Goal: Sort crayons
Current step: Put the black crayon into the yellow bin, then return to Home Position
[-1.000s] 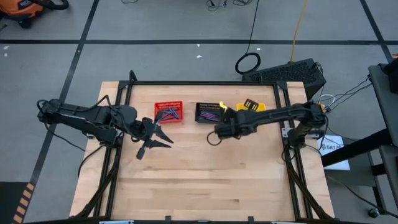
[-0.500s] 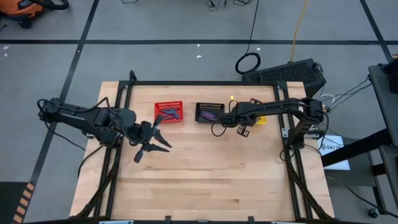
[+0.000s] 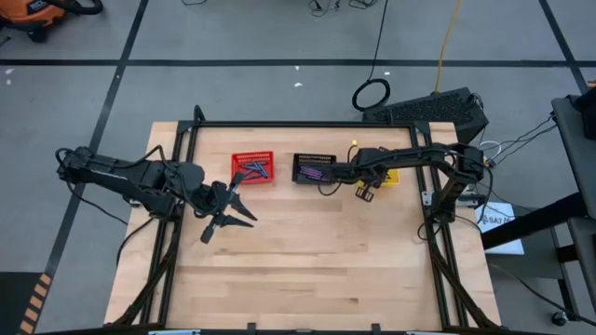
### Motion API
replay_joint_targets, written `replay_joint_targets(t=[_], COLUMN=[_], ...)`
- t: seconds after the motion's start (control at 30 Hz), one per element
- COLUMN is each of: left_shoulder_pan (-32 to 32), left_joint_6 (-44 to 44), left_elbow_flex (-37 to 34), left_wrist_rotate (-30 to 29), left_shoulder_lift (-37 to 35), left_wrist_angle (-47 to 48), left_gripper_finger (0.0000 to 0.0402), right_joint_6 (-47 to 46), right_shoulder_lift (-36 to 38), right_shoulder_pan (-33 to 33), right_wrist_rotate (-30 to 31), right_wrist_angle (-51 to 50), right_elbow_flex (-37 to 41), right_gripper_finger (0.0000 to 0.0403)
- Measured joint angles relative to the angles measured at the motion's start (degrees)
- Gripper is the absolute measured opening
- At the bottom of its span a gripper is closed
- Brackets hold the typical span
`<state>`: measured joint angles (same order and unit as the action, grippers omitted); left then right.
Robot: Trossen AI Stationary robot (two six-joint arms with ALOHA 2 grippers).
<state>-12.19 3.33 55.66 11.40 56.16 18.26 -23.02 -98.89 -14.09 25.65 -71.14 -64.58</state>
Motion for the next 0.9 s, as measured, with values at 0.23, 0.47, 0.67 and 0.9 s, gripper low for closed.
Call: replay_joint_targets(t=[0.23, 0.47, 0.67, 0.9], left_shoulder_pan=[0.0, 0.33, 0.44, -1.46], left_joint_6=[0.03, 0.07, -4.37, -4.57], left_elbow_flex=[0.0, 0.0, 0.0, 0.0], left_wrist_rotate=[-0.06, -6.91, -10.49, -10.45], left_shoulder_lift=[0.0, 0.02, -0.26, -3.79], left_wrist_angle=[0.32, 0.73, 4.79, 5.04], left_gripper_finger=[0.0077, 0.0077, 0.0077, 0.0077], right_joint_6=[1.64, -1.02, -10.71, -8.18], right_shoulder_lift=[0.0, 0.0, 0.0, 7.53], right_shoulder_pan=[-0.15, -0.12, 0.76, 8.16], right_wrist_rotate=[-0.2, -0.22, -0.17, -0.43], right_wrist_angle=[1.08, -1.68, -13.46, 0.64], right_elbow_flex=[0.0, -0.51, -4.63, -6.1], right_gripper_finger=[0.0078, 0.0085, 0.0084, 0.0084])
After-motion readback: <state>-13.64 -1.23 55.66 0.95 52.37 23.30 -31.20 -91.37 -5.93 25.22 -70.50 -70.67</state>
